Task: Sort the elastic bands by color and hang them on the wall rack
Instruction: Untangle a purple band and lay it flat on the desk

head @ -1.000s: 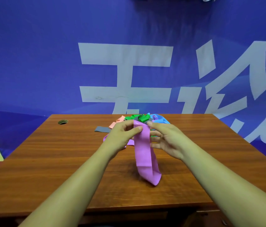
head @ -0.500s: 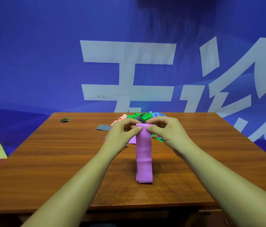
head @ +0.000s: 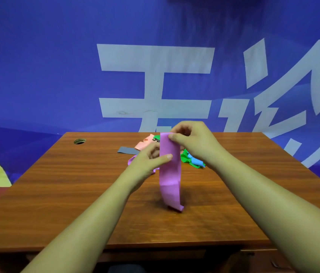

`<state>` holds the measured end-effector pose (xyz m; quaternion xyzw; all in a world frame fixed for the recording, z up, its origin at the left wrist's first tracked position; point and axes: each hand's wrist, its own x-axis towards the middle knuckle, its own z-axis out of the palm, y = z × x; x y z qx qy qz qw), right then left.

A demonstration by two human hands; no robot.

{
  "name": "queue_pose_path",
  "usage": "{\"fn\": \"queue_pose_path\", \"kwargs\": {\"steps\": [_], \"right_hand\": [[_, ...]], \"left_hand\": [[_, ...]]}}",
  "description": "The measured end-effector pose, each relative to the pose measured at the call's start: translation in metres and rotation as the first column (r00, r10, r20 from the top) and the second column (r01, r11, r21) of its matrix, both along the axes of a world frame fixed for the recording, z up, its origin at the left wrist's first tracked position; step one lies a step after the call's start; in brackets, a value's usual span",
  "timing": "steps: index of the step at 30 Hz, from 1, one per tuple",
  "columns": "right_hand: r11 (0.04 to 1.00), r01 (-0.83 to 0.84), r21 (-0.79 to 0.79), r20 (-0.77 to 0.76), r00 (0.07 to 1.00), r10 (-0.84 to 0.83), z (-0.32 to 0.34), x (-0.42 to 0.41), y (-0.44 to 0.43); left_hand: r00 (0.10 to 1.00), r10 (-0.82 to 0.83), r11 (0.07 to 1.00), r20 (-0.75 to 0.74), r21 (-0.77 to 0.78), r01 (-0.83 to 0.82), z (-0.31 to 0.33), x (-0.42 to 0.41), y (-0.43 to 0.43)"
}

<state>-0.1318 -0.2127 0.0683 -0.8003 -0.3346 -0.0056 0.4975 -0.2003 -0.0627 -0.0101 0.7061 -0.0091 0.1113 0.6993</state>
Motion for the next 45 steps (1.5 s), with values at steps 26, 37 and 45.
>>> {"fn": "queue_pose_path", "kwargs": {"steps": [26, 37, 45], "right_hand": [[0.813, 0.557, 0.166, -0.773, 0.585, -0.243, -0.155, 0.051, -0.028], [0.817, 0.506, -0.275, -0.196, 0.803, -0.563, -0.2, 0.058, -0.03], [0.782, 0.49, -0.385, 0.225, 0.872, -0.435, -0.223, 0.057, -0.034]], "left_hand": [[0.896, 0.226, 0.914, -0.383, 0.401, -0.059, -0.088, -0.035, 0.11], [0.832, 0.519, 0.701, -0.194, 0.653, -0.285, -0.129, -0.03, 0.127], [0.842, 0.511, 0.729, -0.175, 0.607, -0.317, -0.144, -0.023, 0.127]]}}
